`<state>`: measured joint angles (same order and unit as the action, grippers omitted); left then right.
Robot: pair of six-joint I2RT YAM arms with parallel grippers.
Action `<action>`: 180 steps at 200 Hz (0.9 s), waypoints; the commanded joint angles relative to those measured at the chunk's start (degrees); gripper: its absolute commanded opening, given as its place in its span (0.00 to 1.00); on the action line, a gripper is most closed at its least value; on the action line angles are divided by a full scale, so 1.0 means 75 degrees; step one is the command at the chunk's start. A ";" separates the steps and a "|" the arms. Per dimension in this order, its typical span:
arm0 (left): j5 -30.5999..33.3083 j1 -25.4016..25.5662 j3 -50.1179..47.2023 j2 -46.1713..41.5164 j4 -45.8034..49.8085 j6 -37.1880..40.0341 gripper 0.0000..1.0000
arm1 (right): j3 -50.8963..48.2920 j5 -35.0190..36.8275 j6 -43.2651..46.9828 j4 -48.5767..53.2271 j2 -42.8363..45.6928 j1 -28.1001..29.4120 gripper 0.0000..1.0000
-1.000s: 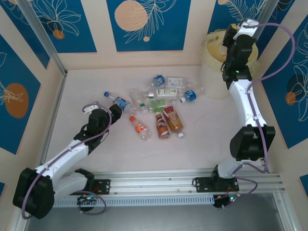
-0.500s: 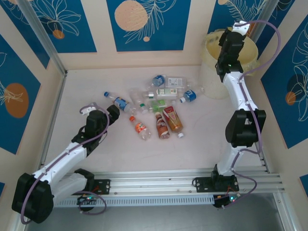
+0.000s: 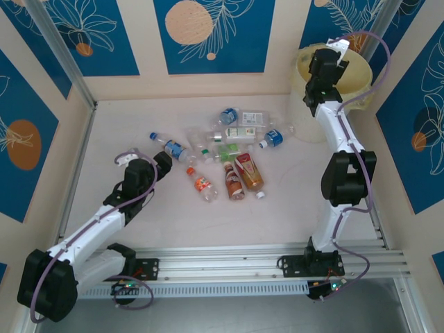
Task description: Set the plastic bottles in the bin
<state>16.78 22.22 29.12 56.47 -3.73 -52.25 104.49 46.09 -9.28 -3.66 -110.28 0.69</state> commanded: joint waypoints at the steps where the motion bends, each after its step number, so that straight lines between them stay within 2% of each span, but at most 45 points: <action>1: -0.0008 -0.0103 -0.0075 0.0071 0.0075 -0.0131 1.00 | -0.0119 0.0044 -0.0834 0.0409 0.0353 -0.0124 0.64; 29: -0.0028 -0.0114 -0.0063 0.0158 0.0097 -0.0175 1.00 | -0.0168 -0.0099 -0.0905 0.0453 0.0538 -0.0127 0.72; 42: -0.0060 -0.0121 -0.0051 0.0209 0.0098 -0.0191 1.00 | -0.0248 -0.0205 -0.0976 0.0462 0.0661 -0.0127 0.86; 46: -0.0079 -0.0115 -0.0047 0.0225 0.0093 -0.0185 1.00 | -0.0282 -0.0242 -0.1005 0.0454 0.0691 -0.0128 0.98; 48: -0.0080 -0.0118 -0.0041 0.0234 0.0103 -0.0183 1.00 | -0.0303 -0.0263 -0.1020 0.0447 0.0715 -0.0127 1.00; 91: -0.0139 -0.0135 0.0019 0.0366 0.0146 -0.0194 1.00 | -0.0793 -0.0729 -0.1145 0.0169 0.1270 -0.0082 0.99; 115: -0.0213 -0.0144 0.0045 0.0438 0.0167 -0.0171 1.00 | -0.1045 -0.1370 -0.0921 0.0050 0.1646 -0.0078 0.99; 143: -0.0268 -0.0178 0.0182 0.0613 0.0361 -0.0107 1.00 | -0.1272 -0.2502 -0.0506 0.0683 0.2232 -0.0063 1.00; 156: -0.0300 -0.0185 0.0207 0.0702 0.0370 -0.0132 1.00 | -0.1473 -0.3342 -0.0241 0.1129 0.2619 -0.0063 1.00; 180: -0.0353 -0.0218 0.0285 0.0814 0.0388 -0.0112 1.00 | -0.1633 -0.4806 0.0082 0.2798 0.3237 -0.0069 0.99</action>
<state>15.07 21.54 29.30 61.80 -2.02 -52.66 93.49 24.12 -12.45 5.34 -91.83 -0.12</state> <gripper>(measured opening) 0.998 0.997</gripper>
